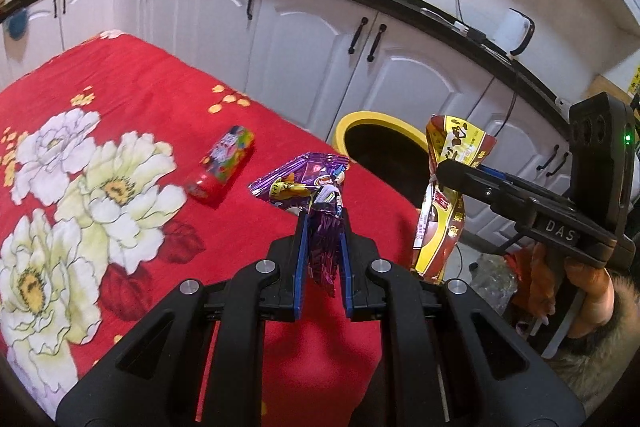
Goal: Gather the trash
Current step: 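Carry the purple wrapper with the left gripper while the right gripper carries the yellow wrapper to the bin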
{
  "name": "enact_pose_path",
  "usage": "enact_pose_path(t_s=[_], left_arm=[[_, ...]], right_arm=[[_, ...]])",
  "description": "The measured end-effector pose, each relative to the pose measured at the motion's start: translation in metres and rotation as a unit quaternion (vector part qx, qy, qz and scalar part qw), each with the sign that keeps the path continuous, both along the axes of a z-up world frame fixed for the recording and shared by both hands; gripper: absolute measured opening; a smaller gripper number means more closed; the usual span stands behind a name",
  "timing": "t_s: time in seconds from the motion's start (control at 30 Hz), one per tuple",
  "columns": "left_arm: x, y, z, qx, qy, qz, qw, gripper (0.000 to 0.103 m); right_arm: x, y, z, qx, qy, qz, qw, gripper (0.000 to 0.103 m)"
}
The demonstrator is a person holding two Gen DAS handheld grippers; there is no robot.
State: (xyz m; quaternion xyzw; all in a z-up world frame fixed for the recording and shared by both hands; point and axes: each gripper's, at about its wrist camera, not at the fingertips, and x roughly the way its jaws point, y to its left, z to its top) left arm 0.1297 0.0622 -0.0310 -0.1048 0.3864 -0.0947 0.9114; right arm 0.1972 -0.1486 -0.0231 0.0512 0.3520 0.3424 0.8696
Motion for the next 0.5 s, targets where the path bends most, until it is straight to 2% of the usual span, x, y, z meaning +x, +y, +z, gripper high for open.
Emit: enact_pose_path(t_s=[0.5], left_arm=[[0.026, -0.031, 0.014, -0.004, -0.02, -0.034, 0.9992, 0.009]], right_arm=[[0.009, -0.041, 0.013, 0.011, -0.016, -0.051, 0.999, 0.044]])
